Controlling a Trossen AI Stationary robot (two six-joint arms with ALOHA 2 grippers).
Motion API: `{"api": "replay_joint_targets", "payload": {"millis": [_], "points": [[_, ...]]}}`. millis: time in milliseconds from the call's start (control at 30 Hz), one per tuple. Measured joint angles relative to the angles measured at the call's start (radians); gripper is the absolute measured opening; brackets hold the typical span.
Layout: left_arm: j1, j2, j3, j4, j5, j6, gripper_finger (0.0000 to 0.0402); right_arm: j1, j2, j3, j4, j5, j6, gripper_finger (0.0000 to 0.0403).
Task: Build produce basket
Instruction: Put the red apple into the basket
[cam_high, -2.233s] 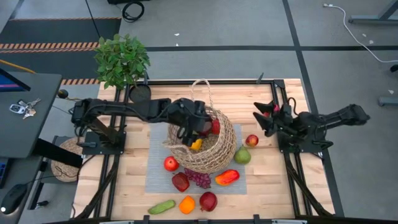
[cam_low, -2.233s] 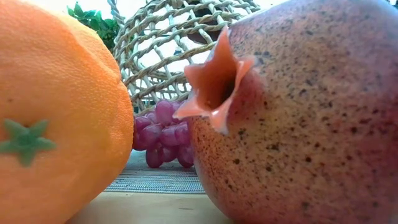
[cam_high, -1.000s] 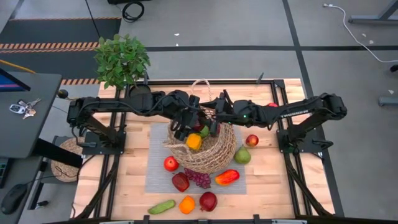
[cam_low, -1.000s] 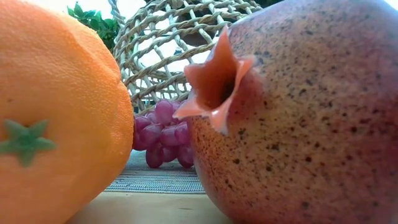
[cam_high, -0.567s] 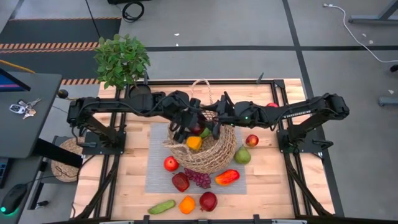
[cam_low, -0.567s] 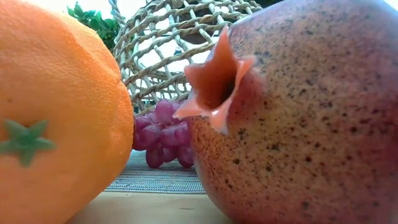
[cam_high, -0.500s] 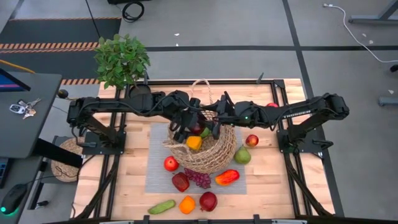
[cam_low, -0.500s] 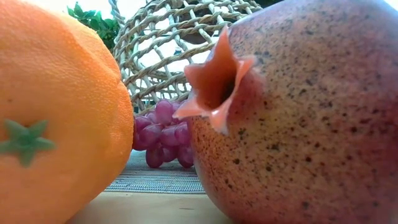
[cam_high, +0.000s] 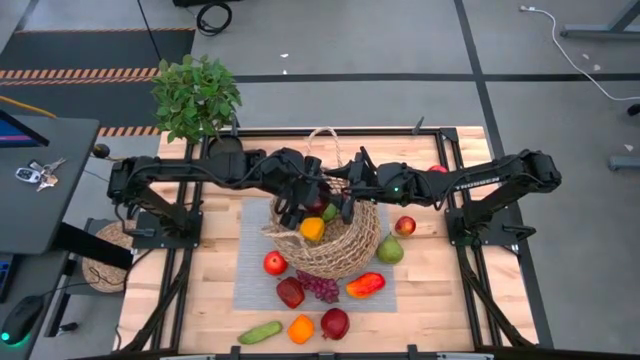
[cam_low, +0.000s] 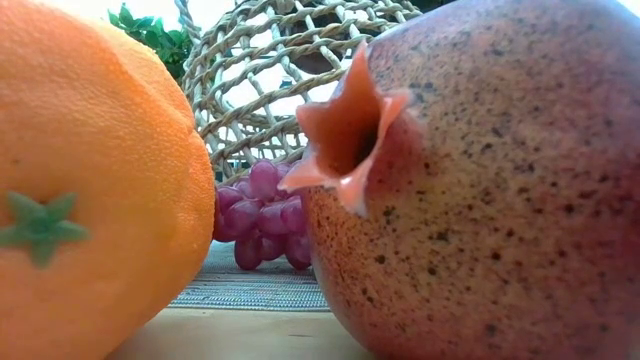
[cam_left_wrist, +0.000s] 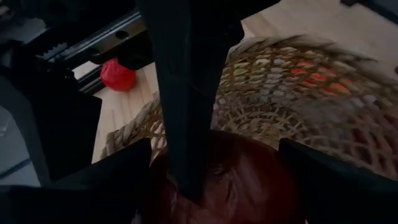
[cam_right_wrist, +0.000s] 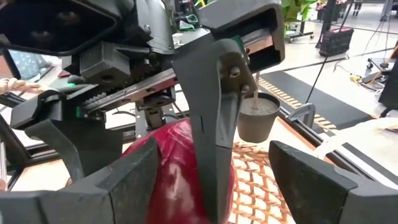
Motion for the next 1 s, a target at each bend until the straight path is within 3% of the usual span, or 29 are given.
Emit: {"api": "replay_joint_targets", "payload": {"millis": [267,433,667,1000], "points": [[-0.034,0.0,0.0,0.016,-0.066,0.032,0.0357,0.0,0.0,0.0,0.007,-0.002,0.004,0.0309],[-0.037,0.0,0.002,0.038,-0.097,0.035,0.0395,0.0,0.001,-0.001,0.008,-0.002,0.01,0.0309],[-0.035,-0.001,0.002,0.05,-0.103,-0.006,0.0398,0.0,-0.007,-0.001,0.006,-0.002,0.011,0.0309],[-0.018,-0.138,0.002,-0.078,-0.105,-0.045,0.0392,0.032,-0.143,0.0,-0.103,-0.002,0.004,0.0309]]}}
